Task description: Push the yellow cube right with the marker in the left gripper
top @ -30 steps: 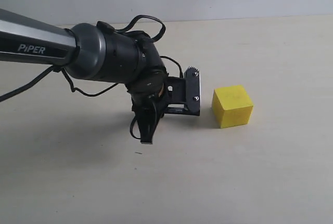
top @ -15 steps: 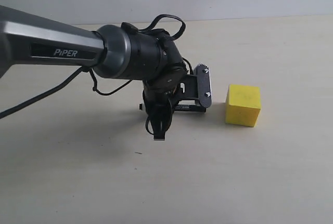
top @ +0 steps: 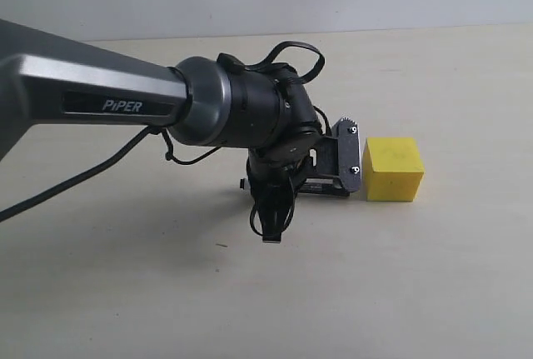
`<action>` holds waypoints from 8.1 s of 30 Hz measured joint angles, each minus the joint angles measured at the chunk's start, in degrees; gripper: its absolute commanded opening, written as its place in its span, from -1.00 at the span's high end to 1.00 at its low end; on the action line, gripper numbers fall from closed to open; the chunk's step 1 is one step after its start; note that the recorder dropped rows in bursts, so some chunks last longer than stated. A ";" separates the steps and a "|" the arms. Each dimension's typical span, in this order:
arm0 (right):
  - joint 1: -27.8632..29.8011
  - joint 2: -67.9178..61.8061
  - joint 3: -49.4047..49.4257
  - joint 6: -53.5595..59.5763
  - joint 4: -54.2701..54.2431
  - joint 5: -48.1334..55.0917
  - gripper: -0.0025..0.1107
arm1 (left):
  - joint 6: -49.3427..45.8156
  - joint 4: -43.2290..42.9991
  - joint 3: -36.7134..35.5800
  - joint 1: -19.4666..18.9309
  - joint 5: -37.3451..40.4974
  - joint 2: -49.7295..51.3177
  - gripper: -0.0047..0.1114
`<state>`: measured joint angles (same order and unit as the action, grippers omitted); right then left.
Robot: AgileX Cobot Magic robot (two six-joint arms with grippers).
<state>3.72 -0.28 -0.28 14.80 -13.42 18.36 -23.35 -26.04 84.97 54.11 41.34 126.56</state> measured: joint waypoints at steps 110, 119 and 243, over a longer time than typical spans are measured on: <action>0.00 0.00 0.00 0.00 0.00 0.00 0.96 | 62.11 30.09 3.13 -12.15 8.31 0.40 0.04; 0.00 0.00 0.00 0.00 0.00 0.00 0.96 | 59.31 30.09 3.38 -12.75 7.73 0.04 -0.25; 0.00 0.00 0.00 0.00 0.00 0.00 0.96 | 12.47 37.54 -84.78 -36.17 -24.46 -126.31 0.92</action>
<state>3.72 -0.28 -0.28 14.80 -13.42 18.36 -10.88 11.50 0.19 17.93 16.89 0.25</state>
